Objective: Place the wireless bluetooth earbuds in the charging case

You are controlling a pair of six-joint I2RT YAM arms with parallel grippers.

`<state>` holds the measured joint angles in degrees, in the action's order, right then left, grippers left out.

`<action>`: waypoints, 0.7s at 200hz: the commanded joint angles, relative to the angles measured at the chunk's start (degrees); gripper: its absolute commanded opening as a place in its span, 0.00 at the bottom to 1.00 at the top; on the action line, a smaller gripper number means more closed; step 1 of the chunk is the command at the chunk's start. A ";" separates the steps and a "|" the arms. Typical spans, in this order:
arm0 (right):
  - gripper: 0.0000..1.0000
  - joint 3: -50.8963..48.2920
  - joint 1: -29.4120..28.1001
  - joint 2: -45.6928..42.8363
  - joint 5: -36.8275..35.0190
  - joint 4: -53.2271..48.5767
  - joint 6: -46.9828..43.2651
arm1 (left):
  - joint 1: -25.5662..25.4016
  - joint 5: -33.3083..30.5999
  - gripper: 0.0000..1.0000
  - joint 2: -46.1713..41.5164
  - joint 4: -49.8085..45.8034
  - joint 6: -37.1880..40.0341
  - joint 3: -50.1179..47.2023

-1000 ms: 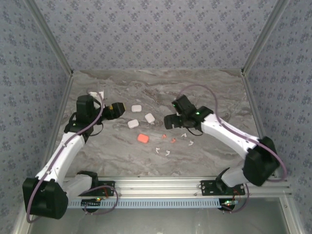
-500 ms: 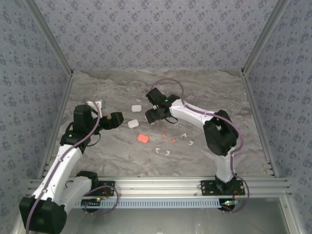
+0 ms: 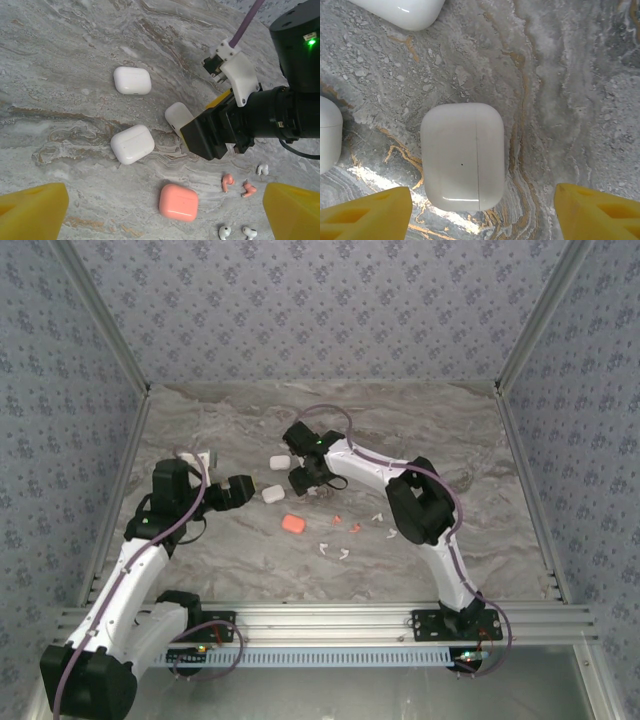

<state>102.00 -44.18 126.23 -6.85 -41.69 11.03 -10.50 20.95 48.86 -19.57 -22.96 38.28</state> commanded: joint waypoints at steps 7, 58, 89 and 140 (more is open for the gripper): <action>0.76 3.01 -0.29 2.73 0.91 -2.73 -1.27 | 0.13 -0.23 0.99 0.08 -0.29 0.99 0.81; 0.68 4.66 -0.31 5.02 2.15 -2.89 -1.89 | 0.09 -0.64 0.99 0.40 -0.04 0.82 0.74; 0.61 5.06 -0.21 5.93 2.41 -2.75 -1.97 | 0.13 -0.69 0.99 0.58 -0.02 0.68 0.76; 0.50 5.32 -0.07 6.77 3.25 -2.89 -2.14 | 0.11 -0.65 0.99 0.63 0.02 0.55 0.99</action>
<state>105.95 -44.18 131.44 -4.64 -42.68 9.39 -10.50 20.93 49.63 -19.55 -22.96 38.28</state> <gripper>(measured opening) 0.524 0.993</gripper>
